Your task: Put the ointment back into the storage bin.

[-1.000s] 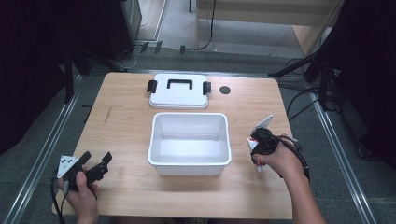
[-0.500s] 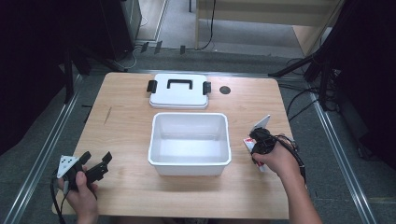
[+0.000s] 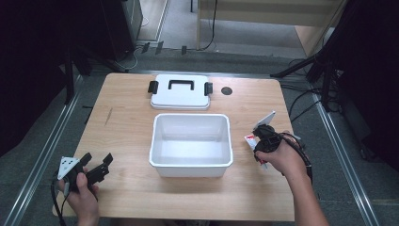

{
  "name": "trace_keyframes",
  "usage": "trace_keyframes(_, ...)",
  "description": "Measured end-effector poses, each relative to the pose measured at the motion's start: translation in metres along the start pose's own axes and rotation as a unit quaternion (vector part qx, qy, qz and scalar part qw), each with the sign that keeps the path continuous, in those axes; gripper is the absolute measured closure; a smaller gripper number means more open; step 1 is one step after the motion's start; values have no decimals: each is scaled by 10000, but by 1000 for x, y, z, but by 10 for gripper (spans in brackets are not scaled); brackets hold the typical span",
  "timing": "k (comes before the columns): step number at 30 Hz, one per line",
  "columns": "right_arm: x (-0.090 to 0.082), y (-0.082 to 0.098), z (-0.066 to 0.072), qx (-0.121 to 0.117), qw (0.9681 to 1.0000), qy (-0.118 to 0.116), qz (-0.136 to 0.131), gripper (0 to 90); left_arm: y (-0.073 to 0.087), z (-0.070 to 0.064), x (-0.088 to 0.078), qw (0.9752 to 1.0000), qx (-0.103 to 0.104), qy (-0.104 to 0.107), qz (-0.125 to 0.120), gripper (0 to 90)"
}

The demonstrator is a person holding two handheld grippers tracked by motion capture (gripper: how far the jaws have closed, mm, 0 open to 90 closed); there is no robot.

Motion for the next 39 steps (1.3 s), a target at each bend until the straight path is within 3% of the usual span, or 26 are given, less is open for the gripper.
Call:
trace_keyframes(4, -9, 0, 3, -18, 10000, -37, -54, 721, 0, 0, 0, 10000, -1, 0, -6, 141)
trace_keyframes(12, -51, -2, 20, -227, 9992, -178, -283, 720, 0, 0, 0, 10000, -17, -1, -8, 141)
trace_keyframes(20, -86, -8, 33, -364, 9984, -243, -343, 720, 0, 0, 0, 10000, -28, 5, -3, 141)
trace_keyframes(27, -113, -12, 52, -549, 9973, -285, -407, 720, 0, 1, 1, 10000, -49, 6, -8, 141)
trace_keyframes(33, -125, -13, 75, -751, 9945, -568, -448, 720, 0, 1, 1, 10000, -51, 15, -13, 141)
trace_keyframes(39, -127, -14, 91, -904, 9935, -570, -398, 720, 0, 1, 1, 10000, -58, 14, -2, 141)
Point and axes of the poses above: each handheld gripper's, and its own axes: x roughly forward along the jaws, y roughly out of its underside, z roughly to its left, the point moved 7 cm from there along x, roughly forward along the jaws, and after that the axes turned 15 degrees about x, right-handed, at the moved point
